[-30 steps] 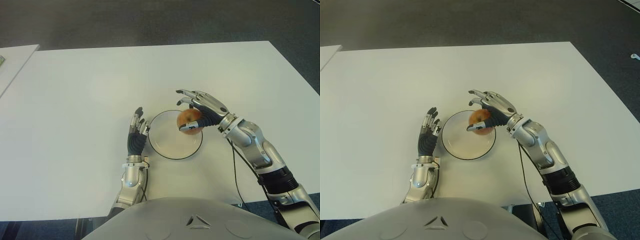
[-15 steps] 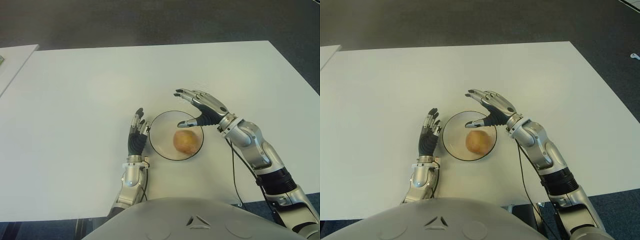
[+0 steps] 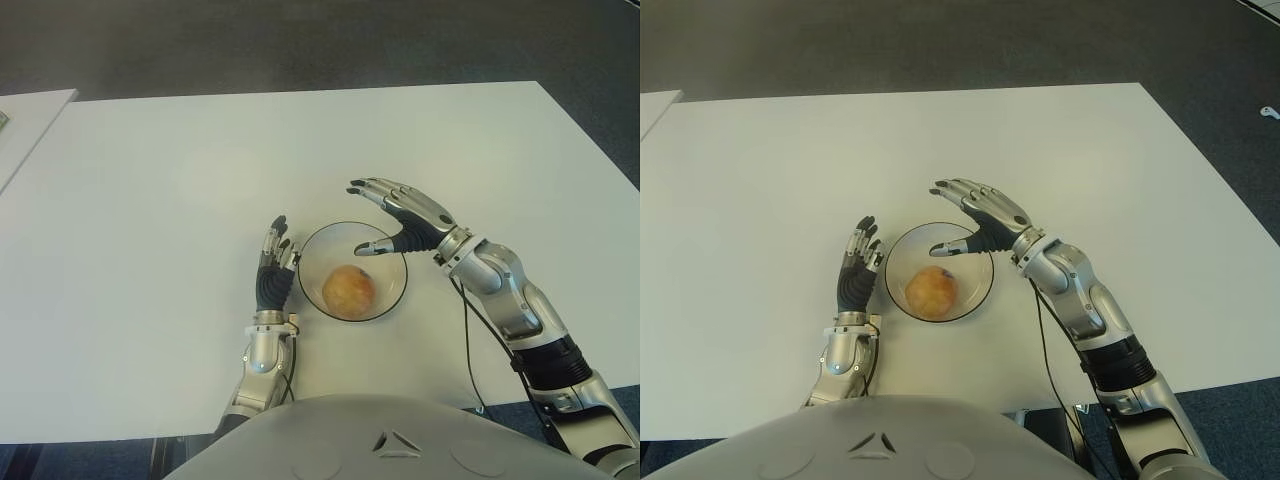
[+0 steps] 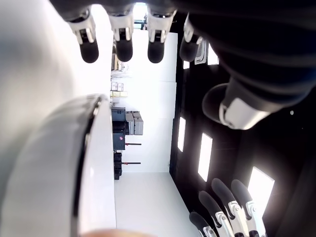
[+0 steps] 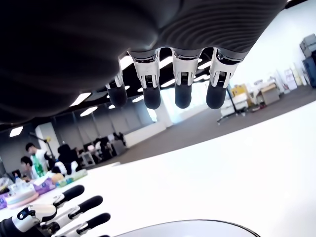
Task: Put the apples into the plate.
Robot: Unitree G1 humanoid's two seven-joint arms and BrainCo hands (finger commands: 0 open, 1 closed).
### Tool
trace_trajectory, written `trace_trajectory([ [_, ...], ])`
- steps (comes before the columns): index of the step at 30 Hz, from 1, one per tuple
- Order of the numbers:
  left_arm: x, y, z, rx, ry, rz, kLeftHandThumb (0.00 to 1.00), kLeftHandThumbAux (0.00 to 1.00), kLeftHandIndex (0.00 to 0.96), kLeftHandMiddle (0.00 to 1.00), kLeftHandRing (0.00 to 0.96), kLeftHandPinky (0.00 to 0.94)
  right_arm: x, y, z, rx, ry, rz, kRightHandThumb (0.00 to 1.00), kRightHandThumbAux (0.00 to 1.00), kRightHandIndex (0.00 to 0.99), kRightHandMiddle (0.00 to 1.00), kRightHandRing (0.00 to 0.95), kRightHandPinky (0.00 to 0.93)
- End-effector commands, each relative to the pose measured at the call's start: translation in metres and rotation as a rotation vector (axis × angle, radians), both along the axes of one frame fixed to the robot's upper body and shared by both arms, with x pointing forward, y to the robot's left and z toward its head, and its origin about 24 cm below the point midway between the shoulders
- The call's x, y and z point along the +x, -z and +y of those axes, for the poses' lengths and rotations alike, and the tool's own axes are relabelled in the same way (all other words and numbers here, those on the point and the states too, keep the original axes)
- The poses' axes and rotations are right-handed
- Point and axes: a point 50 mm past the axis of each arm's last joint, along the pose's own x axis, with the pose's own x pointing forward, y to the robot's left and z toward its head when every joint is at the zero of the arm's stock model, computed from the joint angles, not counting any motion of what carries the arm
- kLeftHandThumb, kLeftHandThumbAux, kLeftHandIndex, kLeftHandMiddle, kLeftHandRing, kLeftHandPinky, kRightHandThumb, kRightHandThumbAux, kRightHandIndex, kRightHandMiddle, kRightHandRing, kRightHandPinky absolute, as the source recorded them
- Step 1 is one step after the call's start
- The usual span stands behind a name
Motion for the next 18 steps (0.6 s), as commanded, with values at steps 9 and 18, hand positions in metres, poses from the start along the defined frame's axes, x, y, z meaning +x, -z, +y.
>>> trace_trajectory([
  [9, -0.0110, 0.0150, -0.0221, -0.093, -0.028, 0.112, 0.047, 0.510, 0.000, 0.015, 0.000, 0.000, -0.0010, 0.0076, -0.0024, -0.018, 0.014, 0.041, 0.117, 0.204, 0.000, 0.000, 0.000, 0.000],
  [18, -0.0106, 0.0147, -0.0225, -0.100, -0.026, 0.113, 0.043, 0.518, 0.000, 0.011, 0.000, 0.000, 0.0003, 0.0090, -0.0045, -0.015, 0.035, 0.032, 0.108, 0.206, 0.000, 0.000, 0.000, 0.000],
])
